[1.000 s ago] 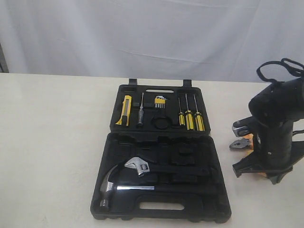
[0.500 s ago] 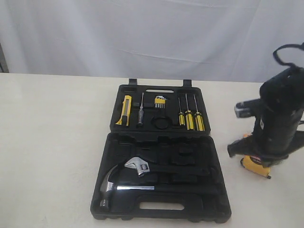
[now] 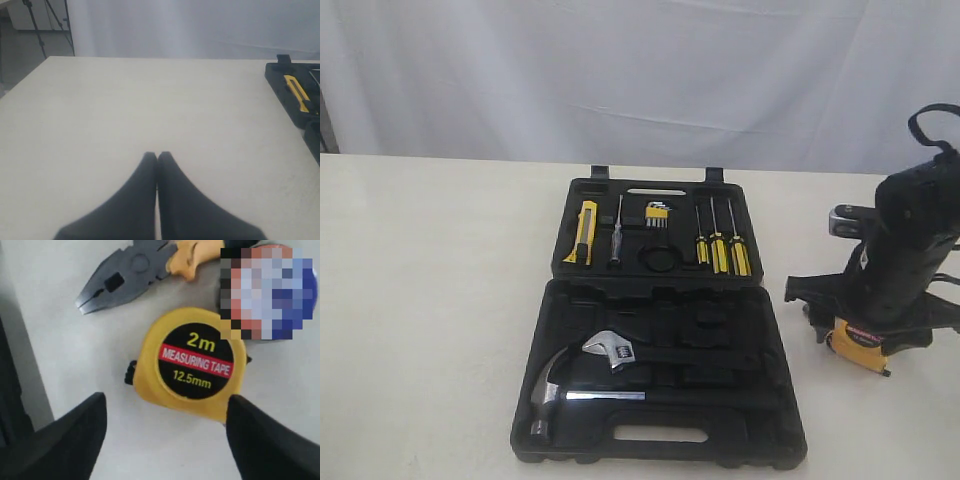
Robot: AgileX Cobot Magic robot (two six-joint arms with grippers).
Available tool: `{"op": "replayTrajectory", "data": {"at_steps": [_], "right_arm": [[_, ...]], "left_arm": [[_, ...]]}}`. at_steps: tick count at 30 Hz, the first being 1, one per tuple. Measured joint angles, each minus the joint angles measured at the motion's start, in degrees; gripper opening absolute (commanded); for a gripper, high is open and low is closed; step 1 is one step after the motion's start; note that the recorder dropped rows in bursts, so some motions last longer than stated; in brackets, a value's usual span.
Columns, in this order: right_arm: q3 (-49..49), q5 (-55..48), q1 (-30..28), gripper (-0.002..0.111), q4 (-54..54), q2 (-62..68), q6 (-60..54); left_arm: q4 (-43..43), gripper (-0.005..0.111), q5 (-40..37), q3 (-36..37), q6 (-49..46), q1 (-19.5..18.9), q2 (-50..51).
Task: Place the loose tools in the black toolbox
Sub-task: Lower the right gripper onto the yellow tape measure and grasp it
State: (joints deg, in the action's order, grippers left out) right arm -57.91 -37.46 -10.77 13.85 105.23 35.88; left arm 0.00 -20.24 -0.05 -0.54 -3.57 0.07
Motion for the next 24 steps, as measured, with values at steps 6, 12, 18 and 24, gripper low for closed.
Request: {"op": "replayTrajectory", "data": {"at_steps": [6, 12, 18, 24], "right_arm": [[-0.19, 3.49, -0.1, 0.073, -2.51, 1.87, 0.43], [-0.19, 1.97, -0.72, 0.073, -2.62, 1.87, -0.3], [0.01, 1.42, -0.72, 0.073, -1.64, -1.73, -0.7], [0.01, 1.21, -0.8, 0.073, 2.44, -3.52, 2.53]], "left_arm": [[0.0, 0.0, 0.0, 0.0, 0.0, 0.0, 0.0], [0.0, 0.0, 0.0, 0.0, 0.0, 0.0, 0.0], [0.0, 0.0, 0.0, 0.0, 0.0, 0.0, 0.0], [0.0, 0.0, 0.0, 0.0, 0.0, 0.0, 0.0]]}}
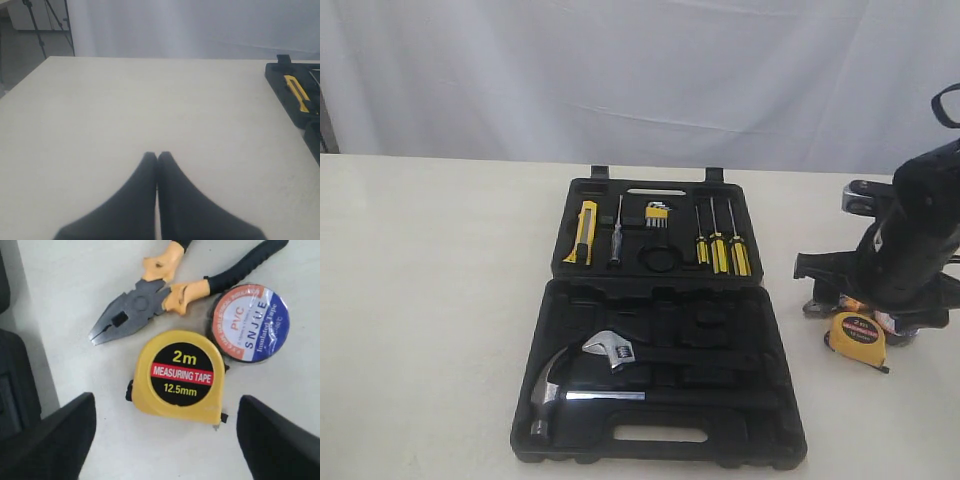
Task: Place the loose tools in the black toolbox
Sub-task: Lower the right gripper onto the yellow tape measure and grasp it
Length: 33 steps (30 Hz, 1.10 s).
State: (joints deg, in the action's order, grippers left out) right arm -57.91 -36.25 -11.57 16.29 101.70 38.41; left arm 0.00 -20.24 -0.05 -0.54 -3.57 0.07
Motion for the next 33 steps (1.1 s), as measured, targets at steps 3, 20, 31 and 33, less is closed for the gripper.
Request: {"op": "replayTrajectory", "data": {"at_steps": [3, 20, 31, 33], "right_arm": [[0.0, 0.11, 0.0, 0.073, 0.73, 1.03, 0.89], [0.0, 3.22, -3.29, 0.073, -2.03, 4.68, -1.93], [0.0, 5.27, -3.29, 0.073, -4.45, 7.82, -3.03], [0.0, 6.39, -3.29, 0.073, -4.45, 7.82, -3.03]], "left_arm": [[0.0, 0.0, 0.0, 0.0, 0.0, 0.0, 0.0], [0.0, 0.0, 0.0, 0.0, 0.0, 0.0, 0.0], [0.0, 0.0, 0.0, 0.0, 0.0, 0.0, 0.0], [0.0, 0.0, 0.0, 0.0, 0.0, 0.0, 0.0]]}}
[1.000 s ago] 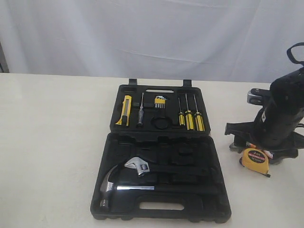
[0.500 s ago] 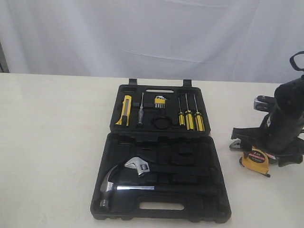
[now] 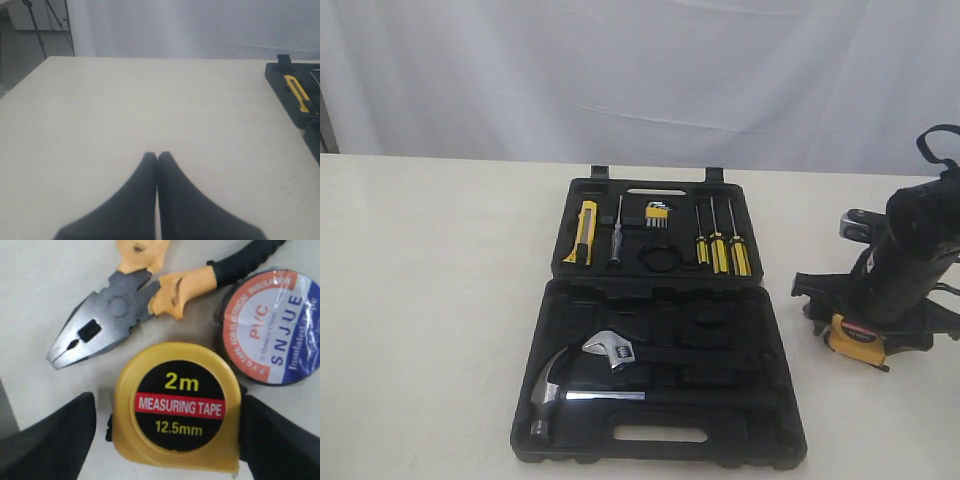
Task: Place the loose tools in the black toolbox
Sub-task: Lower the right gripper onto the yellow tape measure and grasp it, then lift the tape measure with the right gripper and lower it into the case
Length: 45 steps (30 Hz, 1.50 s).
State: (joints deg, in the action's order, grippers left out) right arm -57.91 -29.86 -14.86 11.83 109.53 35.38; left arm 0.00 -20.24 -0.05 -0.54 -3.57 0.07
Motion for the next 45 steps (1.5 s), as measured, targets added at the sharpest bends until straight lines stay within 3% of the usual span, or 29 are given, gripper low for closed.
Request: {"op": "replayTrajectory", "data": {"at_steps": [6, 16, 22, 30, 37, 45], "right_arm": [[0.0, 0.96, 0.0, 0.069, 0.0, 1.49, 0.0], [-0.22, 1.44, 0.0, -0.001, 0.21, 1.91, -0.22], [0.01, 1.56, 0.41, 0.0, 0.0, -0.55, -3.14], [-0.27, 2.48, 4.19, 0.0, -0.15, -14.1, -6.56], [-4.9, 2.37, 15.83, 0.0, -2.4, -19.51, -10.13], [-16.45, 3.67, 28.99, 0.0, -3.2, -11.29, -8.32]], "left_arm": [[0.0, 0.0, 0.0, 0.0, 0.0, 0.0, 0.0], [0.0, 0.0, 0.0, 0.0, 0.0, 0.0, 0.0], [0.0, 0.0, 0.0, 0.0, 0.0, 0.0, 0.0], [0.0, 0.0, 0.0, 0.0, 0.0, 0.0, 0.0], [0.0, 0.0, 0.0, 0.0, 0.0, 0.0, 0.0], [0.0, 0.0, 0.0, 0.0, 0.0, 0.0, 0.0]]}}
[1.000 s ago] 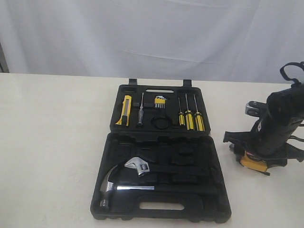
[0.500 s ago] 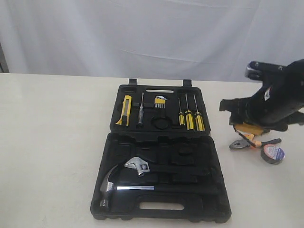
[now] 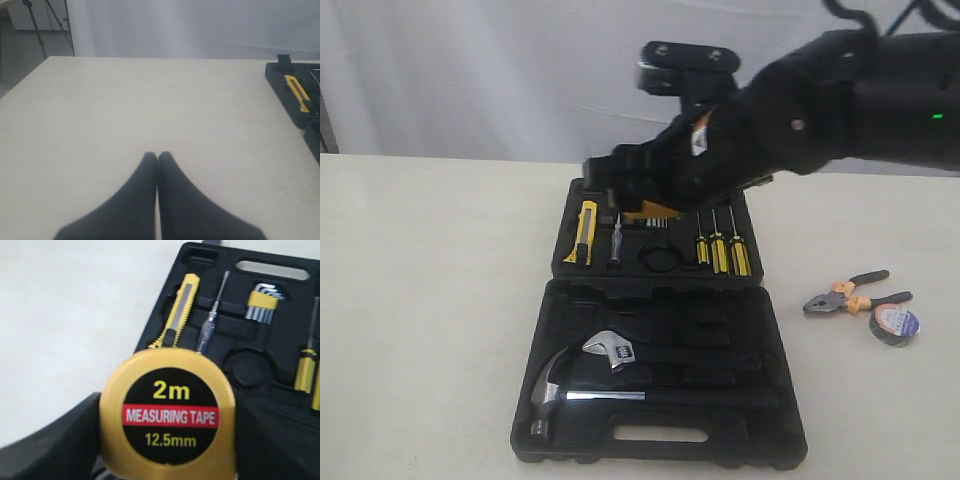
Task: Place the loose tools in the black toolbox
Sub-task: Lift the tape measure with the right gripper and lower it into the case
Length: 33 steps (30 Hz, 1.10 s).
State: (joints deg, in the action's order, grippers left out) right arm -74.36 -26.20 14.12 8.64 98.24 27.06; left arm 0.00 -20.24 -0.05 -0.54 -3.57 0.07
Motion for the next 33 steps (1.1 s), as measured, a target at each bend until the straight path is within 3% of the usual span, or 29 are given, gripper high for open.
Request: {"op": "replayTrajectory", "data": {"at_steps": [14, 33], "right_arm": [[-14.17, -5.16, 4.92, 0.0, 0.0, 24.38, 7.2], [-14.76, -2.32, 8.24, 0.0, 0.16, 28.38, 10.18]], "left_arm": [[0.0, 0.0, 0.0, 0.0, 0.0, 0.0, 0.0], [0.0, 0.0, 0.0, 0.0, 0.0, 0.0, 0.0]]}}
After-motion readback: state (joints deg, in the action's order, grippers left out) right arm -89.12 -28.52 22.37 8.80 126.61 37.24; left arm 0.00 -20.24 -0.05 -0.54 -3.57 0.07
